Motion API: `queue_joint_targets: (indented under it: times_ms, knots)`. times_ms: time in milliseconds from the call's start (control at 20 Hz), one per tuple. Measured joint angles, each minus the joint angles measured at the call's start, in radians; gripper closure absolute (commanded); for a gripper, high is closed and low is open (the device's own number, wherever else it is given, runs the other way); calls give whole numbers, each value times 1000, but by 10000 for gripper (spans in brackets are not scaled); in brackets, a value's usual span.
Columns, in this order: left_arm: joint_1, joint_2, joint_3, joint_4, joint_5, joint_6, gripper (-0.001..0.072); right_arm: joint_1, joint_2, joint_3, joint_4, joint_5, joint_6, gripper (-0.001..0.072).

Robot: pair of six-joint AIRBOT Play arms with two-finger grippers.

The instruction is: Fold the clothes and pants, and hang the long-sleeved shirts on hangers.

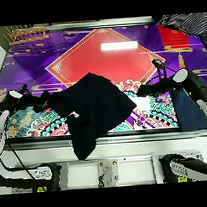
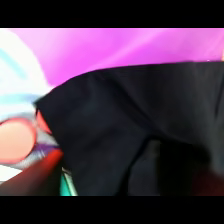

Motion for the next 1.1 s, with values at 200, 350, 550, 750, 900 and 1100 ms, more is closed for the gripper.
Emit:
queue_joint_targets:
  times_ms: [200,350,550,750,900,1100]
  knots:
    - [-46,-51,74,3,15,-8,701,50,-87,-5,3,22,-43,116]
    - [-63,-64,153,4,15,-8,701,75,-156,-6,3,21,-68,117]
    - [-74,-69,304,6,2,1,701,89,-215,-6,3,-1,-84,130]
    - [-121,-79,470,8,10,34,702,114,-241,-6,8,-9,-90,693]
    - [-179,-114,626,9,12,52,702,125,-237,-6,9,-17,-82,694]
    - [-271,-194,871,9,4,61,702,80,-145,-5,-31,-37,0,694]
